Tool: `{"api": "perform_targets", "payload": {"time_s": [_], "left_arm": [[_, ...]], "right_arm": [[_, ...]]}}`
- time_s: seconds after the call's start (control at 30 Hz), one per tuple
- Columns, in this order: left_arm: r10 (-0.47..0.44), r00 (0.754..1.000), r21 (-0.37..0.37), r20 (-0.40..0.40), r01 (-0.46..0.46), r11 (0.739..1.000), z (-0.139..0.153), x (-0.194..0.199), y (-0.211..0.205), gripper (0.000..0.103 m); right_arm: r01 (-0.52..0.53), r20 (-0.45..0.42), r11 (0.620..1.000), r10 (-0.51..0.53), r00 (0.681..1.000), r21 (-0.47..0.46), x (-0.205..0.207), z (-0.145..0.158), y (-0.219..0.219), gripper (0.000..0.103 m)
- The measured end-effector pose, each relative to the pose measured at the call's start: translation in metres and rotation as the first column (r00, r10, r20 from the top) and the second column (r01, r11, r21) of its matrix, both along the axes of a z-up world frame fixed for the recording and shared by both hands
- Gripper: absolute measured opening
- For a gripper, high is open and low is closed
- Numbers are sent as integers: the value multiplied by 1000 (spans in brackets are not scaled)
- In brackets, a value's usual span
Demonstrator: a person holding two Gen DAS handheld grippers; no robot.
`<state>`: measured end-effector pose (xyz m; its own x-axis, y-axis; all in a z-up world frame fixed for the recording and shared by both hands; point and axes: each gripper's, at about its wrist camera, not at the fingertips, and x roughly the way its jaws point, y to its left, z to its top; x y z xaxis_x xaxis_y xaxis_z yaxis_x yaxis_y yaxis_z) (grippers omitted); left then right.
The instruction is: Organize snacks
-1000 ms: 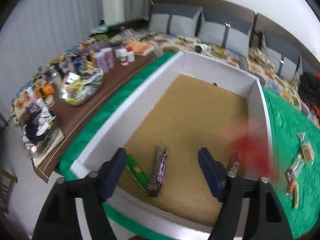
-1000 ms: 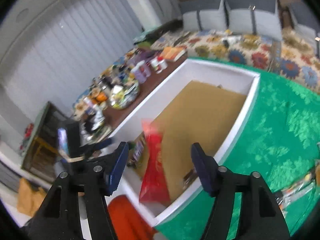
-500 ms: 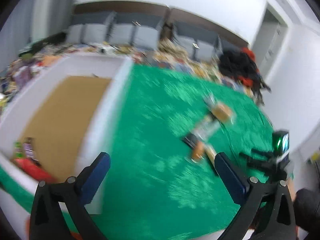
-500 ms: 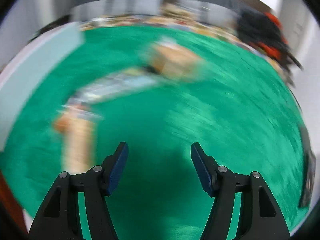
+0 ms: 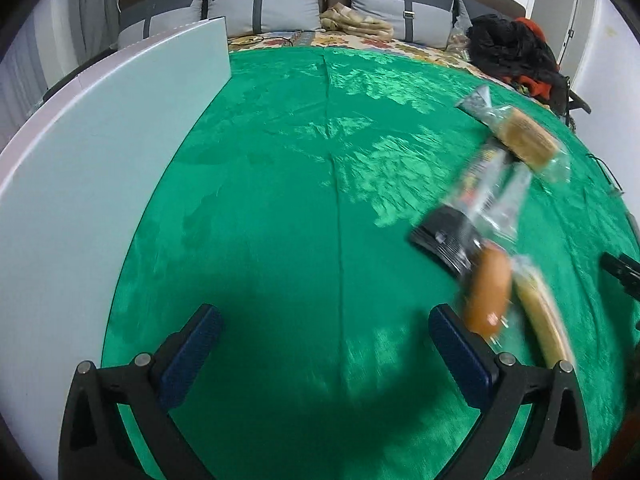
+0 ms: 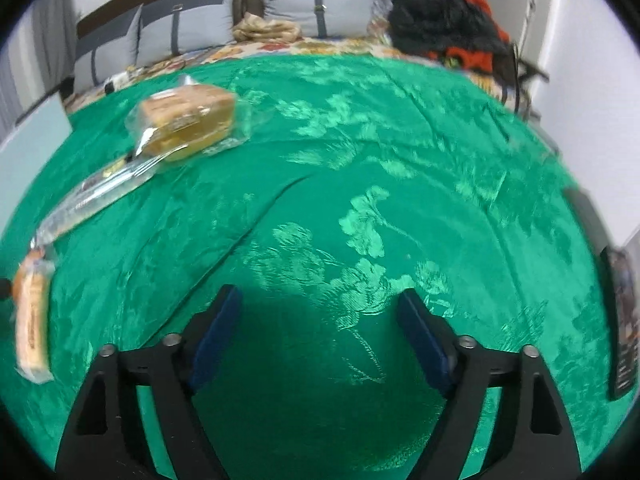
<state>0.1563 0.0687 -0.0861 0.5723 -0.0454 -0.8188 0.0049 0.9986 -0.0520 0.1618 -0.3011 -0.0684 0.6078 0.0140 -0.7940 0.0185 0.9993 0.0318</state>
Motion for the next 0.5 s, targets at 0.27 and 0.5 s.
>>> {"api": "perform_targets", "payload": {"time_s": [0.27,0.5], "left_arm": [[15,1000,37,15,-16,999,-6,8,2,103],[16,1000,33,15,-17,999,-6,9,4,103]], "right_arm": [[-4,-3,1000,4,1000,-12,-3,-1,4,90],[-5,-4,1000,5,1000,-11,-4,-1,5,91]]}}
